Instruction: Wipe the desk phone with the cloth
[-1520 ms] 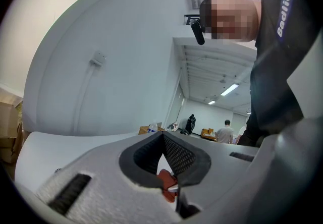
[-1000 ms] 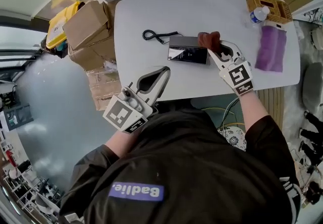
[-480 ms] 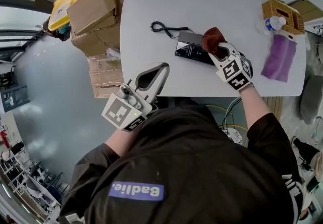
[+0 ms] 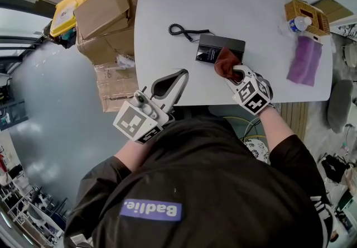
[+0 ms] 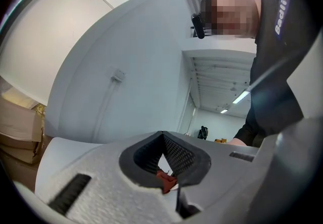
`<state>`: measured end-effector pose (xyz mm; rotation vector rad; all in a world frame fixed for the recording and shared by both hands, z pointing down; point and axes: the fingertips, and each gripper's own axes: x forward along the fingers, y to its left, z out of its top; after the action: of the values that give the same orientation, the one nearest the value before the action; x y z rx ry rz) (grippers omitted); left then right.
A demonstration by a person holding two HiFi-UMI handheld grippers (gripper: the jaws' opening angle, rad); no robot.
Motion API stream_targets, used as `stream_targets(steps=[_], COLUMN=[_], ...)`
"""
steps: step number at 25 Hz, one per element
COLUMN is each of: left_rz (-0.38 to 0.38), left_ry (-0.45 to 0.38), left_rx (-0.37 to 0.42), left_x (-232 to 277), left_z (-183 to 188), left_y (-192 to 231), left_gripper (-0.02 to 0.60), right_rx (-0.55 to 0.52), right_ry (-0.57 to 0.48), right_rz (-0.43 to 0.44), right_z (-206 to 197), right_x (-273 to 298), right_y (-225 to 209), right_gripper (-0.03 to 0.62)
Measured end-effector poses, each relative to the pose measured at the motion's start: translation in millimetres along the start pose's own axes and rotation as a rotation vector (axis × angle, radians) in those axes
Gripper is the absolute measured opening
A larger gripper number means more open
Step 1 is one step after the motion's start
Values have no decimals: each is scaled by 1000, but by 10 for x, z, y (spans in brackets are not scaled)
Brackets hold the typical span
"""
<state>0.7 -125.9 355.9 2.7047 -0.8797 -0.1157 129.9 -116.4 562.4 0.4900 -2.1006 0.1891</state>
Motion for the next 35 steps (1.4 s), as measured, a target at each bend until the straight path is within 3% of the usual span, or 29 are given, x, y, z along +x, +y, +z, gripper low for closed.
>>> stream_targets(steps=[6, 12, 22, 27, 35], left_rz=[24, 60, 147, 166, 156], left_ry=[-3, -2, -8, -23, -41], left_rx=[0, -24, -52, -73, -66], left_x=[-191, -290, -388, -438, -467], left_z=[42, 38, -17, 54, 121], left_y=[114, 217, 435, 497, 550], left_gripper=[9, 9, 9, 9, 9], right_rx=[-17, -60, -90, -113, -157], right_ry=[59, 119, 183, 192, 203], right_rz=[-13, -58, -55, -20, 119], right_z=[76, 200, 314, 423, 419], right_x=[96, 183, 523, 648, 784], right_y=[-90, -525, -1062, -926, -186], right_gripper=[89, 89, 89, 89, 89])
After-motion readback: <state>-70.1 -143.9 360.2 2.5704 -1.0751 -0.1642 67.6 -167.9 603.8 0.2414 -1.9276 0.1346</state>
